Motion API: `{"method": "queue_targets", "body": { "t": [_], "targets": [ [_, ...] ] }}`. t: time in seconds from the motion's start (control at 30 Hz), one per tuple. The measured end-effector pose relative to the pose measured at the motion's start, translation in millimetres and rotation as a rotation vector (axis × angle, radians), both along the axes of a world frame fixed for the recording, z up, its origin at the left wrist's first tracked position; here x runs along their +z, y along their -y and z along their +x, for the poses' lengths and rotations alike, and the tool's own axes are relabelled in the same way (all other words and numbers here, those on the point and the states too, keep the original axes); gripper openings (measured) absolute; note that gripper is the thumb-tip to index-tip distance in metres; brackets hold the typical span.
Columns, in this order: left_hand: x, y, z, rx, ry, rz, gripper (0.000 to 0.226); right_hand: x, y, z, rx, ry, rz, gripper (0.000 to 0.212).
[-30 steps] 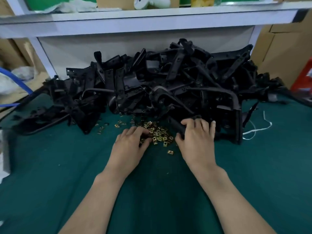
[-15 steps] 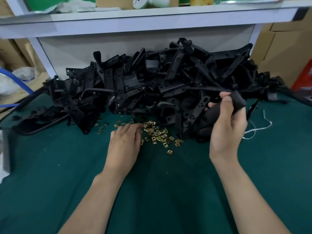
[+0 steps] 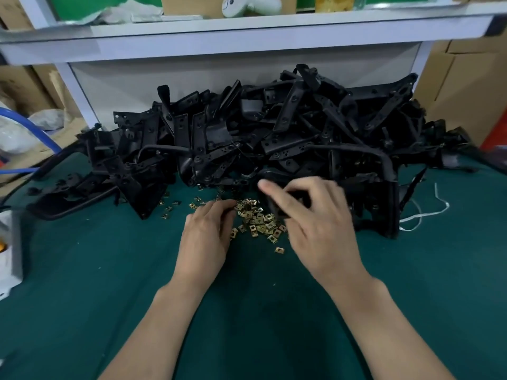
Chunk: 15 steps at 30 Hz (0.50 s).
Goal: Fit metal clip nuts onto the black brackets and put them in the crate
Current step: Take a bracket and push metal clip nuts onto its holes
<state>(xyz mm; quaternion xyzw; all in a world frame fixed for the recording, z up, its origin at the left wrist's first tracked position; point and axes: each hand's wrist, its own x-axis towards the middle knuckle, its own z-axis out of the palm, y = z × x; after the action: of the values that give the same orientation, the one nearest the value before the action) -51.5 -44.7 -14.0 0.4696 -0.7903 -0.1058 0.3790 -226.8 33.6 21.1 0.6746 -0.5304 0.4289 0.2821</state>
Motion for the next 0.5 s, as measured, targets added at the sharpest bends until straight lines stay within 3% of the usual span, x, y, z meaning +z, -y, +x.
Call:
{"method": "queue_targets", "body": {
  "t": [0.13, 0.23, 0.4, 0.5],
  "targets": [
    [-0.5, 0.4, 0.4, -0.006, -0.014, 0.023, 0.012, 7.7, 3.4, 14.9, 0.013, -0.188, 0.239, 0.053],
    [-1.1, 1.8, -1.8, 0.009, -0.004, 0.055, 0.010, 26.7, 10.5, 22.0, 0.003, -0.181, 0.374, 0.055],
    [-3.9, 1.0, -2.6, 0.029, 0.008, 0.022, 0.011, 76.1, 24.3, 22.8, 0.106, 0.014, 0.375, 0.045],
    [-0.4, 0.5, -1.9, 0.049, -0.067, 0.035, 0.006, 89.0, 25.8, 8.3, 0.269, 0.336, 0.381, 0.039]
  ]
}}
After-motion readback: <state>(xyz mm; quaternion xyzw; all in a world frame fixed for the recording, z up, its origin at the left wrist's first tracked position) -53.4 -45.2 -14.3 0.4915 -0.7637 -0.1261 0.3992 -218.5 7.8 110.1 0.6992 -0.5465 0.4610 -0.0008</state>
